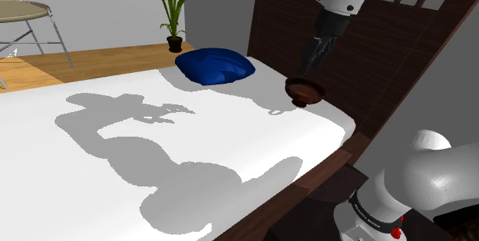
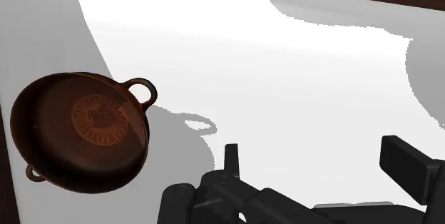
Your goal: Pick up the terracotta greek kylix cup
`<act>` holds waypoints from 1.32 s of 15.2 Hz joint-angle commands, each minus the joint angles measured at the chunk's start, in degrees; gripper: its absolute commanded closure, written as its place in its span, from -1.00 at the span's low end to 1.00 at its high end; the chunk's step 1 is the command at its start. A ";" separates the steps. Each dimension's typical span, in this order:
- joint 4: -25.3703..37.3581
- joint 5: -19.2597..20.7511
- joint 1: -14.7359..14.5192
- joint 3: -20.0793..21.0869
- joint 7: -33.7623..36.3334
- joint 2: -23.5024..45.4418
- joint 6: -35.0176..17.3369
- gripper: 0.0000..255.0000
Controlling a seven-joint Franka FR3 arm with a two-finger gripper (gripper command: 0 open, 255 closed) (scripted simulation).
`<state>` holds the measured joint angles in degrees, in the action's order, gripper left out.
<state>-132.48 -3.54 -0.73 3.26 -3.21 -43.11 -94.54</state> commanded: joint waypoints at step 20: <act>-9.65 12.60 8.34 -9.18 -9.57 19.40 -29.92 -1.00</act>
<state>-142.14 8.55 7.23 -5.51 -12.43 -24.91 -123.12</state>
